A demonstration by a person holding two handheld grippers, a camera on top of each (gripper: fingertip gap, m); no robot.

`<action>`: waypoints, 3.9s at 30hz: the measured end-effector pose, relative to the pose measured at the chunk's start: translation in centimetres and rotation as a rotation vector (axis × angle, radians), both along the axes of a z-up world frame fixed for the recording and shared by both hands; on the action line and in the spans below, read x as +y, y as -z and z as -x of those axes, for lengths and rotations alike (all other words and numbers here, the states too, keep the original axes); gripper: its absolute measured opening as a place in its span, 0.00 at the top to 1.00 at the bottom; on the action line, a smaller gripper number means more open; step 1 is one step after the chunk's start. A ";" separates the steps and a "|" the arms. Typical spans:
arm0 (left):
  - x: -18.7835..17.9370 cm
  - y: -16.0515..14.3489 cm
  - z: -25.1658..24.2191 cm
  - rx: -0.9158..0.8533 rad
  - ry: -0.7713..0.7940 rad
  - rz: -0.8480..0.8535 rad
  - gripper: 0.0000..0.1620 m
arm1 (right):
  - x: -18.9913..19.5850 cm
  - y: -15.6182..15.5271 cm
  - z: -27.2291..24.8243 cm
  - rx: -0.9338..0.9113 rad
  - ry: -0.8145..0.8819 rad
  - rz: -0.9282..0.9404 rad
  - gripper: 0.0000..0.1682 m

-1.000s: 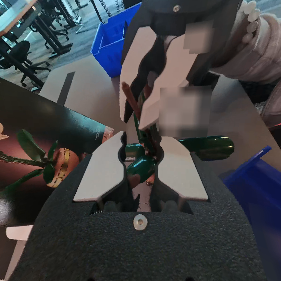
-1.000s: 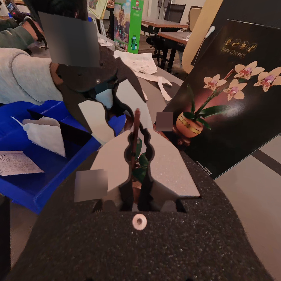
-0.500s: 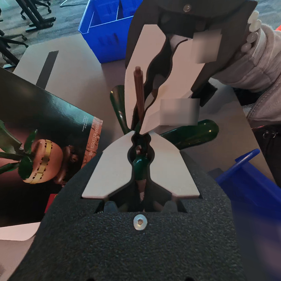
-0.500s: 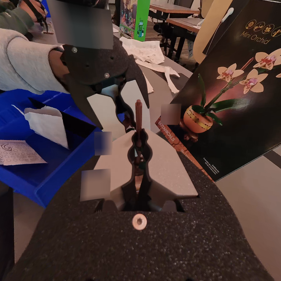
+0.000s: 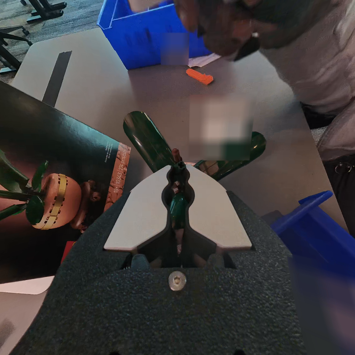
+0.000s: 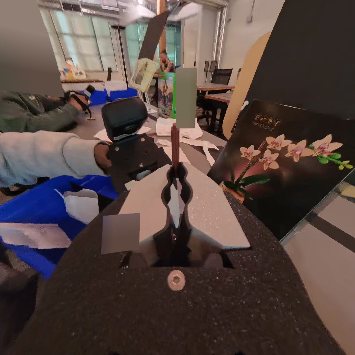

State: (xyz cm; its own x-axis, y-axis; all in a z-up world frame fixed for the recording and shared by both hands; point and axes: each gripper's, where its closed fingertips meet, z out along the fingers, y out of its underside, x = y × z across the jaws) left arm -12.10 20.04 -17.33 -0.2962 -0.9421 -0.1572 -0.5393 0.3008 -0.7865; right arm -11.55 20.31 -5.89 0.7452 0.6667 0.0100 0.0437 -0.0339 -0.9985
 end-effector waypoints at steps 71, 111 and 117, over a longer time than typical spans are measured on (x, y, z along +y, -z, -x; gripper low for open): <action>-8.2 -15.3 18.7 -0.839 -0.195 0.202 0.97 | -7.5 -0.6 21.3 -0.048 -0.401 -0.083 0.97; -4.5 -16.0 25.2 -0.902 -0.374 0.175 0.97 | -7.2 14.8 22.3 -0.911 -0.692 0.022 0.46; -4.4 -15.9 25.0 -0.899 -0.371 0.184 0.97 | -6.3 16.0 21.6 -1.168 -0.541 -0.138 0.49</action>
State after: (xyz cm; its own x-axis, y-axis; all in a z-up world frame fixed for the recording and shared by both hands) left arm -37.14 15.67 -1.38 0.1809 -0.9833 -0.0210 0.2457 0.0659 -0.9671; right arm -33.14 14.01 -21.88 -0.1140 0.8202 0.5606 0.8624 0.3618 -0.3540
